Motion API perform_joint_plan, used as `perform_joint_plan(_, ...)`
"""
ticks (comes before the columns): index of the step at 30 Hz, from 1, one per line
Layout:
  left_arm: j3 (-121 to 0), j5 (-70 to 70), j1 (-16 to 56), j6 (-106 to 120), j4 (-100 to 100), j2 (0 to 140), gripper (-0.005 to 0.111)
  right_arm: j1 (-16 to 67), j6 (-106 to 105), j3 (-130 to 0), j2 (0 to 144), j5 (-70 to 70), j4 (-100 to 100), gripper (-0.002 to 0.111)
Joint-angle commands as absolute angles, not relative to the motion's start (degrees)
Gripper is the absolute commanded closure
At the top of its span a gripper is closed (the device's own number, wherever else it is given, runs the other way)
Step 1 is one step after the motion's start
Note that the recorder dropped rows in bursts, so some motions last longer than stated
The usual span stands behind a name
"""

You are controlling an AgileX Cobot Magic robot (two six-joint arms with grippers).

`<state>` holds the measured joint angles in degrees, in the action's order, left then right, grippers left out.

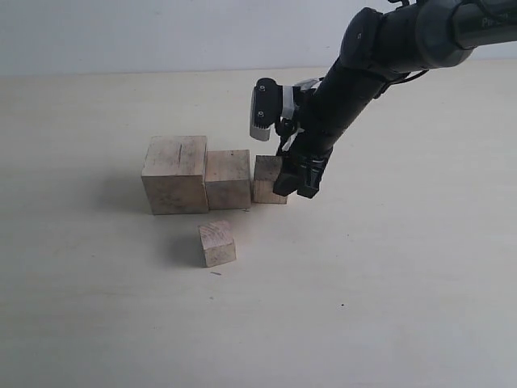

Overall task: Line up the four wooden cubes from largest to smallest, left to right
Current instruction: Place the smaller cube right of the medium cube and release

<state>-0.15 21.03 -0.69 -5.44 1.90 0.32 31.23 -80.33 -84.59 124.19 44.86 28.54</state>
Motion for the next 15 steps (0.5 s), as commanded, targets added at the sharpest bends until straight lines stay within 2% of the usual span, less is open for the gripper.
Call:
perform_joint_plan(1, 0.0, 20.58, -0.37, -5.21, 1.68, 0.0, 0.107, 31.34, -80.95, -84.43, 124.93, 44.82, 28.53, 0.108)
perform_joint_plan(15, 0.0, 20.58, -0.37, -5.21, 1.68, 0.0, 0.107, 31.34, -80.95, -84.43, 124.93, 44.04, 29.99, 0.108)
